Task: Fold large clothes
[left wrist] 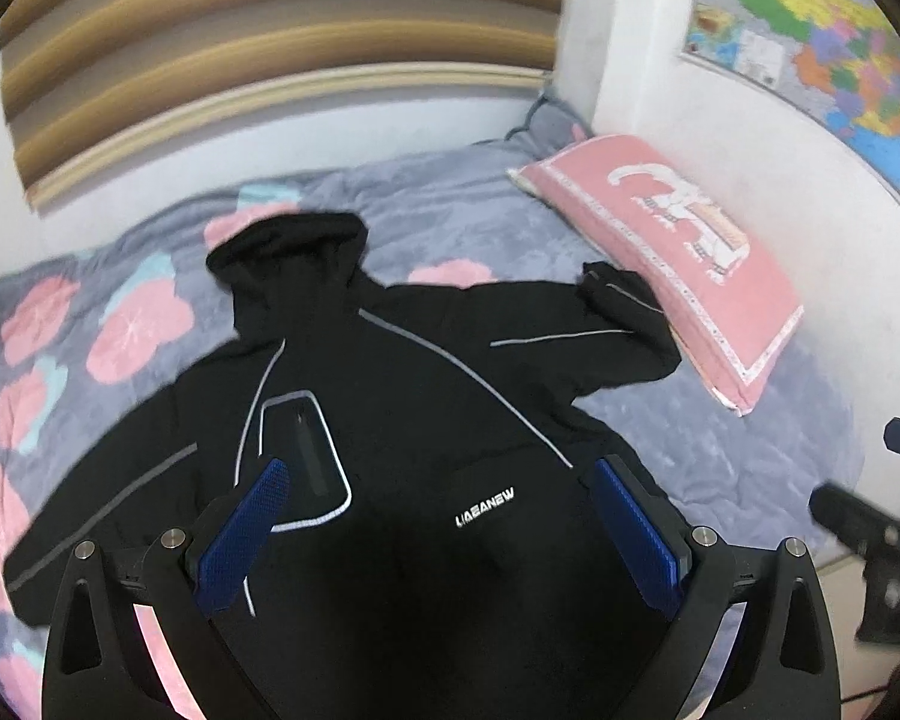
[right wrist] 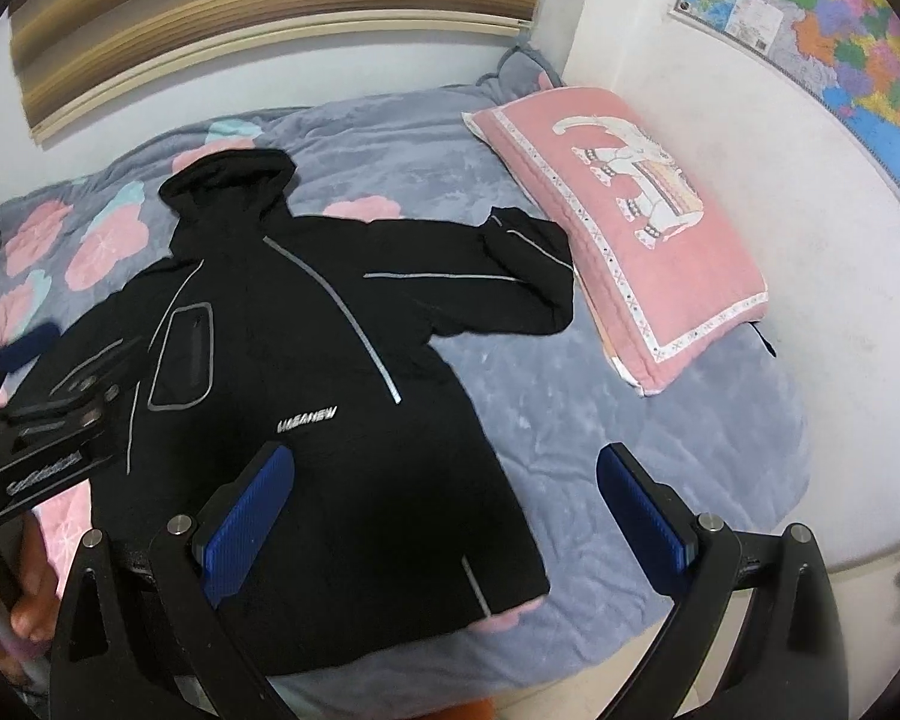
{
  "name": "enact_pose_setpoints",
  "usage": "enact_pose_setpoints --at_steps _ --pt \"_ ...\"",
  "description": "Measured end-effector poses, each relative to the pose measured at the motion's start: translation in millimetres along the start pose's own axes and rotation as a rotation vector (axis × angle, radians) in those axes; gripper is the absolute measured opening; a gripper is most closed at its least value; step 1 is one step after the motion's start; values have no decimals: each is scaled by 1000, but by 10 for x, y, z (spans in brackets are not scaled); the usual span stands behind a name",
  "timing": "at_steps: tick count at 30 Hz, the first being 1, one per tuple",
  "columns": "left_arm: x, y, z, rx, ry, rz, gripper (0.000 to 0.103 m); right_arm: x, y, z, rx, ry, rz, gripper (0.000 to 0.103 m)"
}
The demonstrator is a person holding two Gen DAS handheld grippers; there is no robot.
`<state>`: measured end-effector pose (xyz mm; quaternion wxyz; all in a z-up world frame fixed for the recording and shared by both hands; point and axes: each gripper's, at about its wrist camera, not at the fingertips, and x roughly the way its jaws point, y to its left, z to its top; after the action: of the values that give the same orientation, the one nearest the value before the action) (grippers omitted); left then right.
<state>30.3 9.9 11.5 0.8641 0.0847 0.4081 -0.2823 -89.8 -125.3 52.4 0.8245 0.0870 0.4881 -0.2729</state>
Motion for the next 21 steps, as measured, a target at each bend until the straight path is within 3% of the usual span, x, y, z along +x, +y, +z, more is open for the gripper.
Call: enact_pose_setpoints --at_steps 5,10,16,21 --pt "180 -48 -20 -70 69 28 100 486 -472 217 74 3 51 101" --pt "335 -203 40 -75 106 87 100 1102 -912 550 104 20 49 101" --pt "687 -395 399 -80 122 91 100 1944 -1229 1116 152 45 104 96" --pt "1126 -510 780 -55 136 98 100 2789 -1238 1575 149 69 121 94"
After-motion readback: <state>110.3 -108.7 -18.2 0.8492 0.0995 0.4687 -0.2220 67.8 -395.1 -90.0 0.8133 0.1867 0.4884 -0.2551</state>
